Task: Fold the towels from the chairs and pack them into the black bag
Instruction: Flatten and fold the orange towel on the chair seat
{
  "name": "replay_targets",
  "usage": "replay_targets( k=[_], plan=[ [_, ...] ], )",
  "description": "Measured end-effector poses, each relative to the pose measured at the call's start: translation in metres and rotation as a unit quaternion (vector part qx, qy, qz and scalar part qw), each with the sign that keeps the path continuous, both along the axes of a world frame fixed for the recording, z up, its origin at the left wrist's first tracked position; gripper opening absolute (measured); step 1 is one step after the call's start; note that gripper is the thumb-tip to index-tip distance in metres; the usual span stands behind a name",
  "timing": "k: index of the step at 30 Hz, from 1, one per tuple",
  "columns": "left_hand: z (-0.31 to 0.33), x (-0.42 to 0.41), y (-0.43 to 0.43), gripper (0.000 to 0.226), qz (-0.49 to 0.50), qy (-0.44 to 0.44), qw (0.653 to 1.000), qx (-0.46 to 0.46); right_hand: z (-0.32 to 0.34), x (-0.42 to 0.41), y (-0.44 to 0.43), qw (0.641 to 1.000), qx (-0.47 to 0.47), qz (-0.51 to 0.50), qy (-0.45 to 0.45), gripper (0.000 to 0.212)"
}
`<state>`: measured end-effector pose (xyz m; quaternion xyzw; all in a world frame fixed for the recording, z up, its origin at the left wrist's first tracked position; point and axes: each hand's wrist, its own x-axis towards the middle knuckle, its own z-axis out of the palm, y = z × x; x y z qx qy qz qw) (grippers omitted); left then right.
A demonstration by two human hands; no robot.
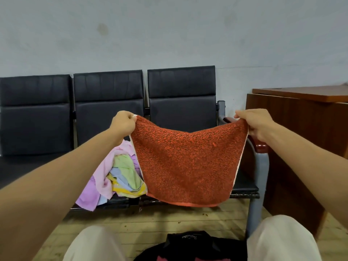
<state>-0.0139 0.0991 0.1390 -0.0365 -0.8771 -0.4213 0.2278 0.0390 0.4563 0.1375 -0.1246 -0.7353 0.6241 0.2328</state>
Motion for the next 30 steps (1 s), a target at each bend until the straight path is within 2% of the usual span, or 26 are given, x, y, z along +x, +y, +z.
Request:
replay_targets(
  k=[2,3,5,7,9,11,14,18,21,24,26,30],
  plan=[
    [-0.003,0.000,0.000,0.017,0.010,0.003,1.000,0.003,0.005,0.005,0.000,0.996,-0.076,0.036,-0.005,0.016],
    [-0.003,-0.001,0.000,0.017,0.010,-0.007,0.999,0.035,0.006,0.006,0.002,0.995,-0.091,0.049,-0.003,0.014],
    [-0.004,-0.002,0.002,0.016,-0.002,-0.040,0.988,0.147,0.006,0.007,0.005,0.993,-0.097,0.062,0.009,0.010],
    [-0.002,-0.003,0.002,0.009,-0.009,-0.074,0.961,0.267,0.005,0.007,0.008,0.995,-0.081,0.061,0.016,0.008],
    [0.000,-0.001,0.002,0.007,-0.015,-0.098,0.934,0.342,0.005,0.007,0.010,0.996,-0.060,0.059,0.019,0.006],
    [0.000,0.000,0.002,0.007,-0.025,-0.113,0.919,0.376,0.004,0.007,0.012,0.996,-0.047,0.068,0.029,0.005],
    [0.000,0.003,0.002,0.009,-0.036,-0.125,0.913,0.386,0.002,0.007,0.017,0.996,-0.018,0.080,0.024,0.015],
    [0.002,0.012,0.005,0.021,-0.074,-0.131,0.930,0.336,-0.003,0.010,0.020,0.993,0.065,0.095,-0.004,0.038],
    [-0.003,0.014,0.008,0.036,-0.121,-0.104,0.940,0.301,-0.005,0.011,0.018,0.984,0.163,0.070,-0.025,0.046],
    [-0.010,0.009,0.005,0.039,-0.092,-0.044,0.977,0.188,-0.007,0.008,0.018,0.973,0.222,0.047,-0.035,0.041],
    [-0.012,0.008,0.004,0.032,-0.062,-0.013,0.994,0.090,-0.006,0.007,0.018,0.964,0.262,0.031,-0.039,0.035],
    [-0.014,0.011,0.006,0.021,-0.031,0.047,0.998,-0.041,-0.005,0.005,0.015,0.930,0.366,-0.002,-0.028,0.026]
  ],
)
